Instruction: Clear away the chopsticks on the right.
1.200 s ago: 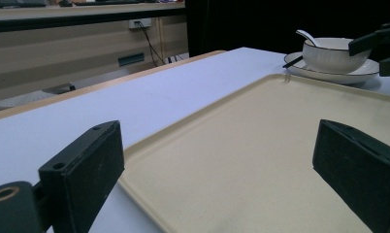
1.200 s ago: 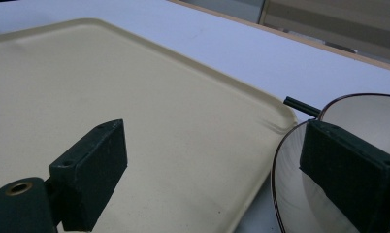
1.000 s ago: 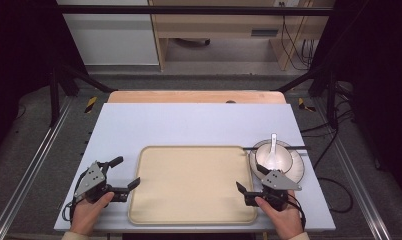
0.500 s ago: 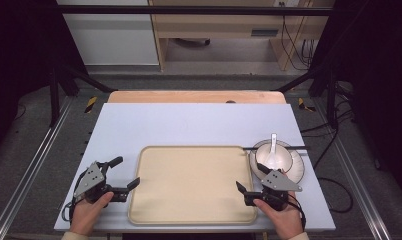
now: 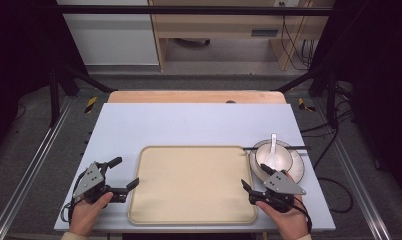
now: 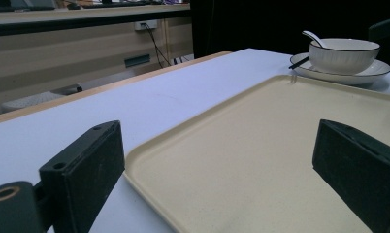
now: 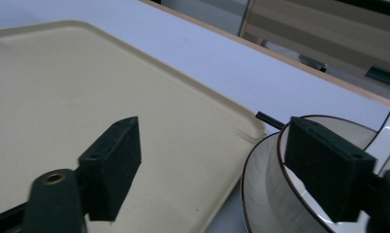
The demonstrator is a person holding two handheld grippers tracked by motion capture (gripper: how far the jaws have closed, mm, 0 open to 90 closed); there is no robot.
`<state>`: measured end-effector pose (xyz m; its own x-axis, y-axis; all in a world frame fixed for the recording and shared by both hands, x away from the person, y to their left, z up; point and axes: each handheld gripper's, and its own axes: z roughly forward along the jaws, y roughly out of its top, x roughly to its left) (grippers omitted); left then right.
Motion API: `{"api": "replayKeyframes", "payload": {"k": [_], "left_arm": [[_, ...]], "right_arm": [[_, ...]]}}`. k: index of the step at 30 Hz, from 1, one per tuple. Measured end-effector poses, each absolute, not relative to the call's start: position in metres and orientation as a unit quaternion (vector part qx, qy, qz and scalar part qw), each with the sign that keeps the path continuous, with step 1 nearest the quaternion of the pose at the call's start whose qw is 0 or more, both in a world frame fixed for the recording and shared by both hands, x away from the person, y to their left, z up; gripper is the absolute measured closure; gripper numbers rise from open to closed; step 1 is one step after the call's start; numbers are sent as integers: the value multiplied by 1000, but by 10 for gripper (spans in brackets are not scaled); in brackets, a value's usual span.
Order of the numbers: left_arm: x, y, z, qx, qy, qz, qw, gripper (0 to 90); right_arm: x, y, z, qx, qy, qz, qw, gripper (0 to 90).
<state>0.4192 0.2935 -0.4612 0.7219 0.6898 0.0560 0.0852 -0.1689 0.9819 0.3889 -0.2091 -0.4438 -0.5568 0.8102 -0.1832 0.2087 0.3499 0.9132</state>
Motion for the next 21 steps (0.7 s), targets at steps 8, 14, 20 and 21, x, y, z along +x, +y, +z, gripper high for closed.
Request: {"api": "replayKeyframes", "payload": {"k": [8, 14, 20, 21], "left_arm": [[418, 293, -462, 725, 270, 261, 578, 48], [417, 294, -461, 724, 271, 265, 576, 51], [417, 297, -461, 718, 276, 267, 581, 53], [417, 297, -461, 718, 275, 267, 581, 53]], "right_arm": [[377, -223, -413, 327, 751, 444, 363, 530], [397, -263, -384, 350, 756, 408, 374, 666], [424, -298, -367, 376, 759, 383, 367, 774], [431, -307, -366, 386, 758, 382, 362, 799]]}}
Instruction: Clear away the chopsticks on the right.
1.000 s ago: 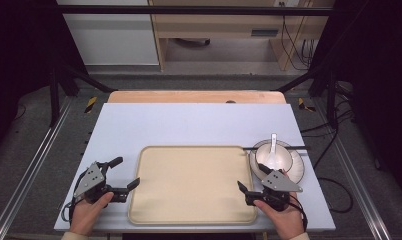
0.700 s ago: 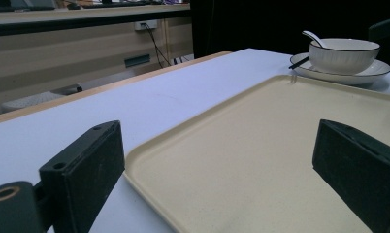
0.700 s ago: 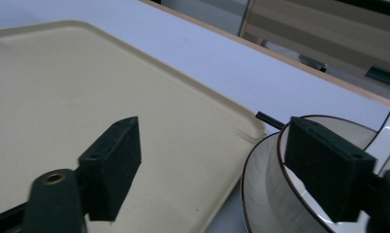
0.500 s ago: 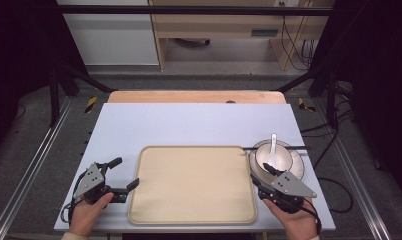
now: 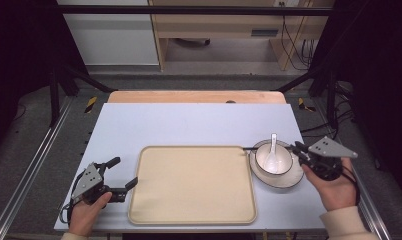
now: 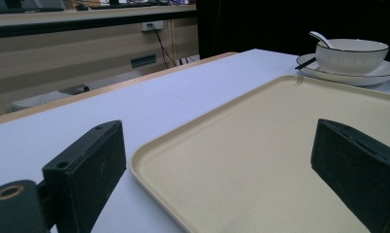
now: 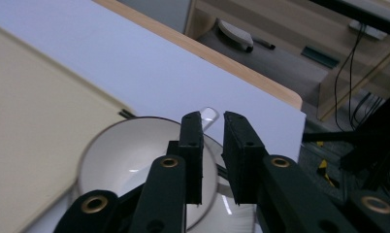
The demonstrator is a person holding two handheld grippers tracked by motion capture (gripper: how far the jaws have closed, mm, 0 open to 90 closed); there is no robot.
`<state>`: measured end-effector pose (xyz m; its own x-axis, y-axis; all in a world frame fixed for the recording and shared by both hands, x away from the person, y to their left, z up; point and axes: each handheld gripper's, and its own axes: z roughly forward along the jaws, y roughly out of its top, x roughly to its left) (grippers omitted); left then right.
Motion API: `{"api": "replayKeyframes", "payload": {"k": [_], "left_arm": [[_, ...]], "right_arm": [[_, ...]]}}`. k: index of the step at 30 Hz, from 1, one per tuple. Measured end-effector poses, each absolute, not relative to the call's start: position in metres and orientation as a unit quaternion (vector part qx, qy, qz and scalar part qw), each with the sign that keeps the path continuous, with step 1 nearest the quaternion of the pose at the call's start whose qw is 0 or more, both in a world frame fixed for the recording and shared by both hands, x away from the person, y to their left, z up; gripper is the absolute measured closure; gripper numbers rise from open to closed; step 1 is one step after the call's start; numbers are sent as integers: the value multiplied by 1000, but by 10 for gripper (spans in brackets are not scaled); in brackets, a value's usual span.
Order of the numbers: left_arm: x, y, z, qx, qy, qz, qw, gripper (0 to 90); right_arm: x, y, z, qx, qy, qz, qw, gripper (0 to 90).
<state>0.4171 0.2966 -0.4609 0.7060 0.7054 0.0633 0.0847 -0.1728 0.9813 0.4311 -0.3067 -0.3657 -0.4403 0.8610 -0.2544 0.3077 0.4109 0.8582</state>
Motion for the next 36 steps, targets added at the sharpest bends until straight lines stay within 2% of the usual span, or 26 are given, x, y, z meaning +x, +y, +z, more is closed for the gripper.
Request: {"api": "replayKeyframes", "payload": {"k": [6, 12, 22, 29, 36], "left_arm": [[416, 296, -460, 719, 272, 266, 582, 54], [417, 294, -462, 720, 272, 266, 580, 57], [417, 294, -463, 726, 269, 264, 575, 58], [417, 294, -463, 724, 271, 264, 577, 60], [417, 294, -463, 729, 268, 266, 571, 62]], "right_arm": [[472, -344, -370, 442, 746, 354, 351, 898], [509, -366, -398, 491, 740, 335, 314, 900], [556, -371, -441, 523, 761, 272, 270, 900], [559, -368, -449, 525, 780, 228, 252, 900], [534, -370, -450, 526, 785, 216, 245, 900]]}}
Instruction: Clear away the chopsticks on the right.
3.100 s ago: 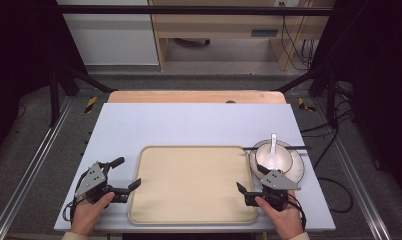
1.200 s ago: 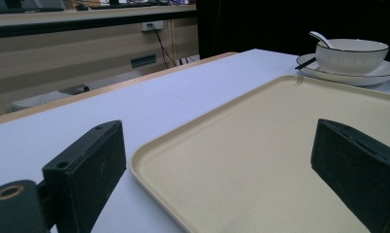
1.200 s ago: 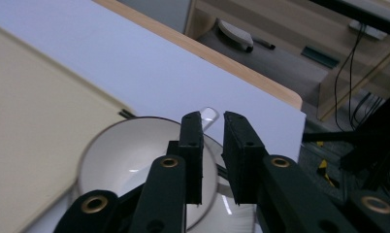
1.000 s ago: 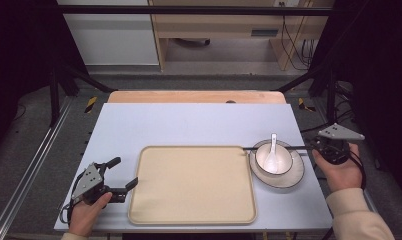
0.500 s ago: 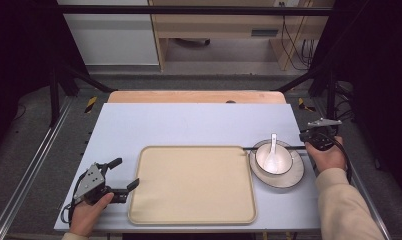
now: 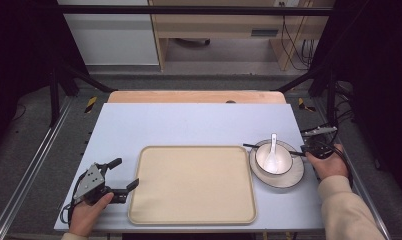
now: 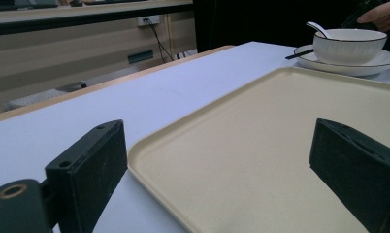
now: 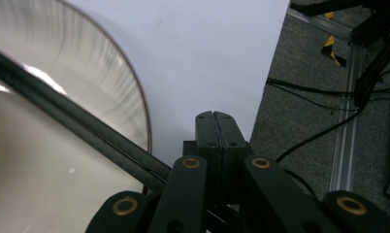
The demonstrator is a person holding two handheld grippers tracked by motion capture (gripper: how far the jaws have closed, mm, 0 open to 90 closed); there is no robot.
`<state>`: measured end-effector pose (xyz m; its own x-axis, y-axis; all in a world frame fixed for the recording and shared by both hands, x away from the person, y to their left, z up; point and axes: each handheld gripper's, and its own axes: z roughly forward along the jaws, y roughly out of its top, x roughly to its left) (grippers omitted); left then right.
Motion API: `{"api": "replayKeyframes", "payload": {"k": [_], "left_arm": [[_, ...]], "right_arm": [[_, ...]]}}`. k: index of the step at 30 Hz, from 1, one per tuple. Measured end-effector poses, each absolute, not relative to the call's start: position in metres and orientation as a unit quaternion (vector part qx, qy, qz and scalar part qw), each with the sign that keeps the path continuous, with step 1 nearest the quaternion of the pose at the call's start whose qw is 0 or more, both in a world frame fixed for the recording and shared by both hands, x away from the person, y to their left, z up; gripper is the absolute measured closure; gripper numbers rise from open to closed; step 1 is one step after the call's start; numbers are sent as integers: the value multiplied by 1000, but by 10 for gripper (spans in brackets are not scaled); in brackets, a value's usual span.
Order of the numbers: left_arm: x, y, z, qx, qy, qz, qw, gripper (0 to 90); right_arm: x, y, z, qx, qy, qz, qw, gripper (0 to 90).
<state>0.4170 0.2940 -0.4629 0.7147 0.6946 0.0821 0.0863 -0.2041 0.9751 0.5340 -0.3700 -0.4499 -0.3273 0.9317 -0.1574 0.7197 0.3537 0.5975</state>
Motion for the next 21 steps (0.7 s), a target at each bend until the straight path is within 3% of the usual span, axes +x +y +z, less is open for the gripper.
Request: {"api": "replayKeyframes", "payload": {"k": [16, 21], "left_arm": [[418, 292, -465, 734, 268, 261, 567, 62], [418, 292, -465, 734, 269, 261, 566, 63]], "right_arm": [[466, -367, -444, 530, 773, 252, 240, 886], [456, -366, -435, 511, 769, 287, 255, 826]]}}
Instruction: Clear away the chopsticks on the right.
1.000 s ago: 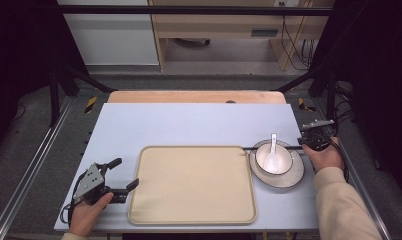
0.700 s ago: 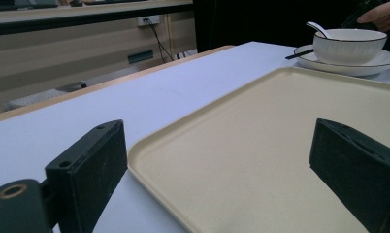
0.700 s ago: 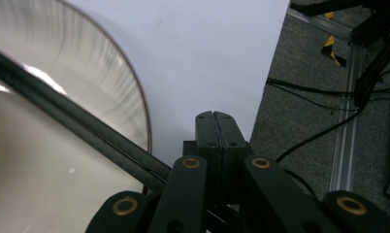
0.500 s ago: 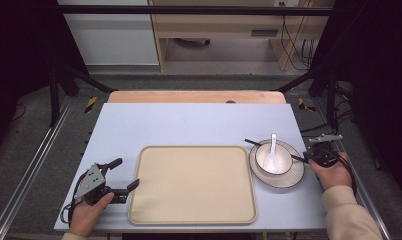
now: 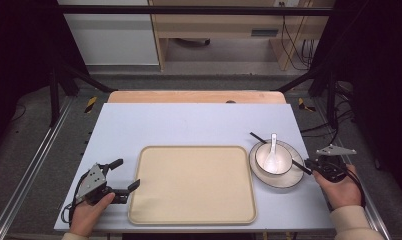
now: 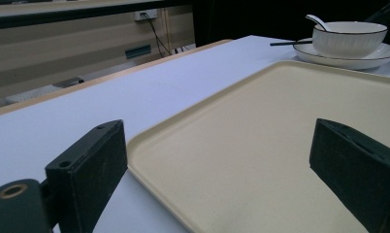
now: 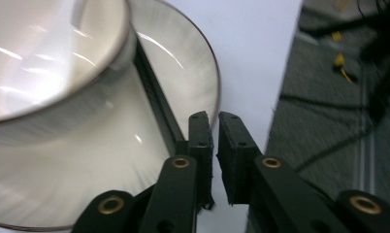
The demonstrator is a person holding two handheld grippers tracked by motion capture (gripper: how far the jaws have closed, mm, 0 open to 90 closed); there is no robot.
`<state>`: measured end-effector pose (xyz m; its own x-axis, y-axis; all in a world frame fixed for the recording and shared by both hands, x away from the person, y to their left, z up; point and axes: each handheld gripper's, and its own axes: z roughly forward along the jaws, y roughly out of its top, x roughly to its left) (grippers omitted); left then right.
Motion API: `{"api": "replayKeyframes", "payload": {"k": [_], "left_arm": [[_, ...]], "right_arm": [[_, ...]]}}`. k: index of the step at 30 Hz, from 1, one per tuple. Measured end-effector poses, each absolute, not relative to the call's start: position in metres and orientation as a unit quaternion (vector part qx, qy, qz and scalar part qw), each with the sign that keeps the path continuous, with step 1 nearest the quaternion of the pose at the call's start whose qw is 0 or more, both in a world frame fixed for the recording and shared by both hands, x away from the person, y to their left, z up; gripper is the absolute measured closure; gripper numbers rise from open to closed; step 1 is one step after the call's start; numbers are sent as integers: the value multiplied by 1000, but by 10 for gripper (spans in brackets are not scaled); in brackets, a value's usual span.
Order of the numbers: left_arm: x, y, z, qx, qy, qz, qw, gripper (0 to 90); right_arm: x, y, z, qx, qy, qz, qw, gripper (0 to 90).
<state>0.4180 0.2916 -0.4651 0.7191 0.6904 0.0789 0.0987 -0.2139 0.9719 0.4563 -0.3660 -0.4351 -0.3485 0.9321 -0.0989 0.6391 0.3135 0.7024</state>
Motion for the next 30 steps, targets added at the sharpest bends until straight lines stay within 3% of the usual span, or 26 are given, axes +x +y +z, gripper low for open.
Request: {"api": "replayKeyframes", "payload": {"k": [5, 20, 30], "left_arm": [[418, 292, -465, 735, 267, 263, 565, 63], [418, 291, -465, 738, 266, 262, 562, 67], [418, 293, -464, 735, 268, 269, 562, 69]], "right_arm": [[460, -361, -435, 475, 785, 313, 245, 773], [480, -354, -449, 461, 809, 287, 222, 813], [467, -356, -433, 479, 772, 320, 268, 856]]}}
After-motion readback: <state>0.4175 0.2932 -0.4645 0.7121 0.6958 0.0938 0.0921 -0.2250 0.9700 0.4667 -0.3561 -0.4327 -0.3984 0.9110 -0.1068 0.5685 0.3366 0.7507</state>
